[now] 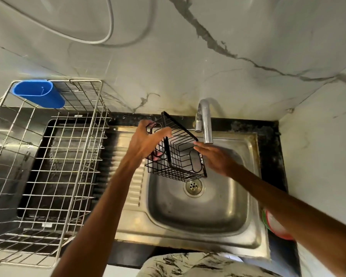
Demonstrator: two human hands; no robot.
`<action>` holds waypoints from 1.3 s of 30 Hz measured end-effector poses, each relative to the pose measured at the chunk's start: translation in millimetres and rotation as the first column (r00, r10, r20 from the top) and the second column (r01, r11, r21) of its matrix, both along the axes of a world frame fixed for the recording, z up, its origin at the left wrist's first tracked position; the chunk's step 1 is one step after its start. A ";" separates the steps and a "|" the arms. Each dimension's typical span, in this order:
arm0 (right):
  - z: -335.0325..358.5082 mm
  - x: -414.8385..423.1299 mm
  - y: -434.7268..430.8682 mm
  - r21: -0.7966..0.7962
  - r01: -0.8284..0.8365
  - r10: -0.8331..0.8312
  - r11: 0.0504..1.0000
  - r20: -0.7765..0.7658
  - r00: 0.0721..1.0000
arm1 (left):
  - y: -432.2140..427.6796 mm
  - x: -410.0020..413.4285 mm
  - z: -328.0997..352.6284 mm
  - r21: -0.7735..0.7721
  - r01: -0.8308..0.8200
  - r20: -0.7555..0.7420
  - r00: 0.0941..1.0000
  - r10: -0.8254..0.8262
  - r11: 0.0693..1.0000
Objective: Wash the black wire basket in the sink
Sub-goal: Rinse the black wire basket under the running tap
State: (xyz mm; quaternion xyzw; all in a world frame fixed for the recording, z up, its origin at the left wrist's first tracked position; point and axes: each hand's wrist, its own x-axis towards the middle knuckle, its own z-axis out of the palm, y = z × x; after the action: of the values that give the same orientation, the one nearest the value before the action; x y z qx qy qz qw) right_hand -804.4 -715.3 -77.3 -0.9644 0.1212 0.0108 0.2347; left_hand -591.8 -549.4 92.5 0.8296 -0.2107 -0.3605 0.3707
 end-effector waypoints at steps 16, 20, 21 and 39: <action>-5.9 -3.0 9.4 -0.486 -0.523 0.315 0.701 -0.447 0.837 | -16.7 -7.3 -4.6 -0.083 0.073 0.151 0.987 -0.060 0.994; 0.9 -2.5 0.2 -0.436 -0.602 0.383 0.669 -0.492 0.782 | -18.5 -7.8 -3.4 -0.076 0.080 0.142 0.987 -0.069 0.994; 9.4 1.4 -7.0 -0.454 -0.573 0.353 0.682 -0.482 0.802 | -18.8 -6.3 -2.1 -0.080 0.081 0.139 0.988 -0.070 0.994; 50.5 14.7 -28.2 -0.597 -0.416 0.271 0.686 -0.321 0.908 | -11.0 -3.9 -1.4 -0.163 0.047 0.126 0.992 -0.027 0.985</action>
State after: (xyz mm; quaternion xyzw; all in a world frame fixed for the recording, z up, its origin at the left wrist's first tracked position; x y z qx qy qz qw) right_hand -789.7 -743.5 -26.8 -0.9833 -0.0427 0.1122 -0.1366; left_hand -595.7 -560.4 91.1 0.8125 -0.2780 -0.2964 0.4179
